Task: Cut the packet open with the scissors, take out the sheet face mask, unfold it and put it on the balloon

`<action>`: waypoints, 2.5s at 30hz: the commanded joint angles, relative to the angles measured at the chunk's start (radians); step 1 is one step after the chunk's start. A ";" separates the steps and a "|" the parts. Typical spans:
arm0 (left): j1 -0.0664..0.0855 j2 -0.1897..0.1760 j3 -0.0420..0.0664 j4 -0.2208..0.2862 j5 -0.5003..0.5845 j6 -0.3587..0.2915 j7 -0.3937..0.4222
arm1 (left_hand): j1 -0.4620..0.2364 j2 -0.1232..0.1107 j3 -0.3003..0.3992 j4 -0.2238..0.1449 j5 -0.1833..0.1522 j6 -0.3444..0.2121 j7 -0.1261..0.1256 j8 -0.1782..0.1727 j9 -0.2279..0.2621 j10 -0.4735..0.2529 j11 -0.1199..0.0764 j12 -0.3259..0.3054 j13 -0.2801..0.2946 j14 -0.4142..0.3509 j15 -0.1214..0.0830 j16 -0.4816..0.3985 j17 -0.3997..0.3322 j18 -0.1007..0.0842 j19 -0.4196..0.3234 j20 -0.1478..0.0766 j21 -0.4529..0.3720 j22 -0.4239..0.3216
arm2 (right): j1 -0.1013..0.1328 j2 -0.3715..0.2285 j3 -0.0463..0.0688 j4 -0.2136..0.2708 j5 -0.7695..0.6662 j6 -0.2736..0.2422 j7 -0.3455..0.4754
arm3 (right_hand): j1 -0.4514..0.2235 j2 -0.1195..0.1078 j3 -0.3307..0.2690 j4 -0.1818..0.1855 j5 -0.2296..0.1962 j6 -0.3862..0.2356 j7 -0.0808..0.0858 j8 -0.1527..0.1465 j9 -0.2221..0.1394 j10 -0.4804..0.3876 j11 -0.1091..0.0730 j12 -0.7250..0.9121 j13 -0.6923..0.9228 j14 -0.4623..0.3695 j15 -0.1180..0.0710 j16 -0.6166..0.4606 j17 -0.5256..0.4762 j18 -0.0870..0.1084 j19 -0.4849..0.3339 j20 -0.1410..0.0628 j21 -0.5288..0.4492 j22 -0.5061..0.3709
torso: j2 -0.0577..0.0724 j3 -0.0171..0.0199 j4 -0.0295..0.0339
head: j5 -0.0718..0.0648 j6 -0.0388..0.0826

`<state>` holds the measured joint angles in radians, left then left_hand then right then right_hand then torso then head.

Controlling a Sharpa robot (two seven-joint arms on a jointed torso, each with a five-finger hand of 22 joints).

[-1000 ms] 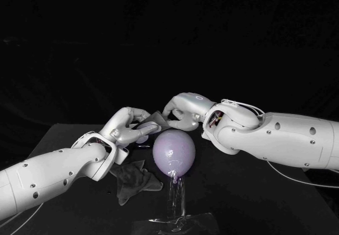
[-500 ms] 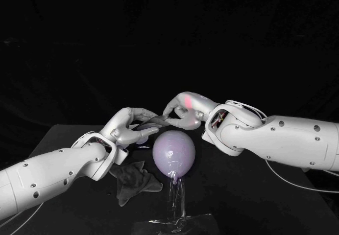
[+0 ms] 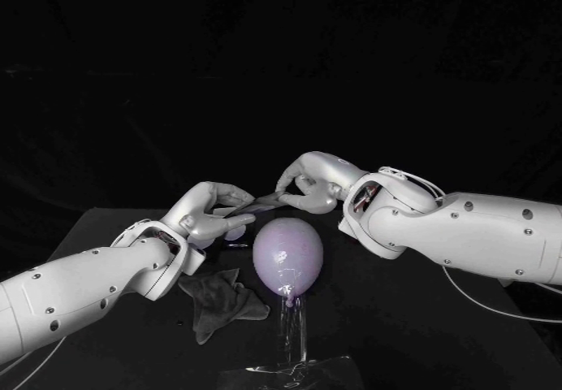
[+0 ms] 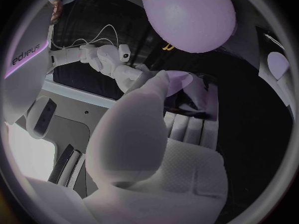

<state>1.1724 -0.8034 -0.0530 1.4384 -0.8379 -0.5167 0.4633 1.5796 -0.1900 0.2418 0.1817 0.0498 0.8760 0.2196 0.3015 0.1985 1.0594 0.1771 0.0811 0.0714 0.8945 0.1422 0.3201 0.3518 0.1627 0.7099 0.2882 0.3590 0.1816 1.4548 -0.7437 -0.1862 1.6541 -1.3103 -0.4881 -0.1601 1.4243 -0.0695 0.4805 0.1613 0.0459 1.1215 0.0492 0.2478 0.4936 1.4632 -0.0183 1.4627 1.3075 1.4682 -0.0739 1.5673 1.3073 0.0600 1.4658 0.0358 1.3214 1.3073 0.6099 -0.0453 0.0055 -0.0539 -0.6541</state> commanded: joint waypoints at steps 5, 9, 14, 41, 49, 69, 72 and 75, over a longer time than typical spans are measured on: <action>0.002 -0.001 0.001 -0.005 -0.028 -0.005 -0.048 | 0.068 0.045 0.068 -0.011 -0.002 0.055 -0.021 0.023 0.009 0.047 -0.027 0.020 0.003 0.041 -0.022 0.021 0.009 0.022 0.042 -0.008 0.013 0.002 | 0.000 -0.004 0.001 0.009 -0.090 0.028 -0.046 | -0.013 -0.001 0.007 -0.002 0.003 0.006 -0.001 0.055 0.052 0.076 -0.007 0.004 0.204 0.103 -0.008 0.003 0.264 -0.015 0.033 -0.009 0.005 0.204 | 0.000 0.0005 0.0000 | 0.000 0.003; 0.002 0.001 0.001 -0.007 -0.041 -0.017 -0.060 | 0.077 0.055 0.113 -0.010 -0.002 0.101 -0.035 0.040 0.016 0.095 -0.044 0.034 0.002 0.081 -0.041 0.035 0.014 0.021 0.077 -0.027 0.044 0.015 | 0.000 -0.007 0.001 0.019 -0.103 0.029 -0.050 | -0.013 -0.001 0.007 -0.002 0.003 0.006 -0.001 0.055 0.052 0.076 -0.007 0.004 0.204 0.103 -0.008 0.003 0.264 -0.015 0.033 -0.009 0.005 0.204 | 0.000 0.0007 -0.0005 | 0.002 0.004; 0.002 0.004 0.001 -0.006 -0.067 -0.034 -0.074 | 0.074 0.092 0.120 -0.031 -0.005 0.172 -0.058 0.076 0.032 0.177 -0.076 0.066 0.012 0.160 -0.077 0.067 0.026 0.020 0.125 -0.060 0.121 0.058 | 0.000 -0.009 0.001 0.036 -0.122 0.029 -0.055 | -0.015 -0.002 0.008 -0.003 0.003 0.005 -0.001 0.055 0.052 0.075 -0.007 0.003 0.204 0.103 -0.008 0.003 0.264 -0.015 0.033 -0.009 0.006 0.205 | 0.001 0.0007 -0.0012 | 0.002 0.004; 0.002 0.008 0.001 0.000 -0.036 -0.126 0.025 | 0.028 0.115 0.130 -0.070 -0.002 0.190 -0.077 0.084 0.039 0.219 -0.095 0.057 0.006 0.218 -0.095 0.048 0.021 0.002 0.049 -0.094 0.292 0.179 | 0.000 0.024 0.001 0.032 -0.236 0.020 -0.155 | -0.155 -0.160 -0.114 0.064 0.002 -0.157 0.074 -0.042 0.012 -0.040 0.059 -0.251 0.072 0.103 0.047 0.003 0.264 -0.004 0.000 0.027 -0.077 0.184 | 0.001 0.0001 -0.0001 | -0.011 0.011; 0.002 0.012 0.001 0.000 -0.004 -0.148 0.065 | 0.027 0.117 0.130 -0.069 -0.002 0.189 -0.078 0.084 0.040 0.220 -0.096 0.057 0.006 0.219 -0.095 0.047 0.021 0.002 0.048 -0.093 0.294 0.180 | 0.000 0.039 0.001 0.043 -0.284 0.025 -0.214 | -0.167 -0.181 -0.210 0.099 0.004 -0.161 0.076 -0.050 0.007 -0.053 0.063 -0.262 0.066 0.103 0.051 0.003 0.263 0.002 -0.010 0.040 -0.099 0.178 | 0.001 0.0007 -0.0003 | -0.015 0.014; 0.002 0.023 0.001 -0.004 0.065 -0.153 0.112 | 0.025 0.118 0.131 -0.067 -0.002 0.188 -0.080 0.085 0.041 0.221 -0.097 0.056 0.005 0.219 -0.095 0.046 0.021 0.002 0.046 -0.093 0.295 0.182 | -0.008 0.044 0.001 0.101 -0.393 0.009 -0.250 | -0.143 -0.123 -0.461 0.131 0.011 -0.157 0.078 -0.049 0.005 -0.046 0.067 -0.217 0.087 0.103 0.056 0.003 0.264 0.002 -0.008 0.051 -0.089 0.181 | 0.000 0.0008 -0.0010 | -0.021 0.018; 0.002 0.024 0.001 -0.004 0.073 -0.150 0.115 | 0.025 0.118 0.131 -0.067 -0.002 0.188 -0.080 0.085 0.041 0.221 -0.097 0.056 0.005 0.219 -0.095 0.046 0.021 0.002 0.046 -0.093 0.295 0.182 | -0.010 0.046 0.001 0.102 -0.399 0.005 -0.252 | -0.143 -0.120 -0.465 0.131 0.011 -0.155 0.078 -0.048 0.005 -0.045 0.066 -0.215 0.088 0.103 0.056 0.003 0.264 0.002 -0.007 0.051 -0.087 0.182 | 0.000 0.0004 -0.0002 | -0.024 0.018; 0.002 0.025 0.001 -0.004 0.078 -0.147 0.117 | 0.024 0.119 0.131 -0.066 -0.002 0.188 -0.080 0.085 0.041 0.221 -0.097 0.055 0.005 0.220 -0.095 0.046 0.021 0.002 0.045 -0.093 0.296 0.182 | -0.011 0.045 0.001 0.104 -0.408 -0.012 -0.260 | -0.139 -0.111 -0.469 0.131 0.013 -0.148 0.075 -0.043 0.006 -0.042 0.064 -0.209 0.091 0.103 0.055 0.003 0.264 0.001 -0.006 0.051 -0.082 0.183 | 0.000 0.0002 0.0006 | -0.025 0.018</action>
<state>1.1723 -0.7818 -0.0537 1.4323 -0.7907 -0.6569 0.5532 1.6130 -0.0766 0.3699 0.1118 0.0426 1.0570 0.1374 0.3826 0.2395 1.2726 0.0788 0.1384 0.0752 1.1043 0.0472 0.3677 0.3723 0.1767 0.7612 0.1965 0.6495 0.3625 1.4448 -0.6993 -0.1852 1.7549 -1.6748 -0.4832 -0.4046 1.2833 -0.1875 0.0151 0.2925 0.0543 0.9635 0.1235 0.2006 0.4996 1.4131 0.0463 1.2499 1.3082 1.4646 -0.0231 1.5664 1.3073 0.0597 1.4569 0.0812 1.2336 1.3074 0.6097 -0.0446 0.0052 -0.0778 -0.6357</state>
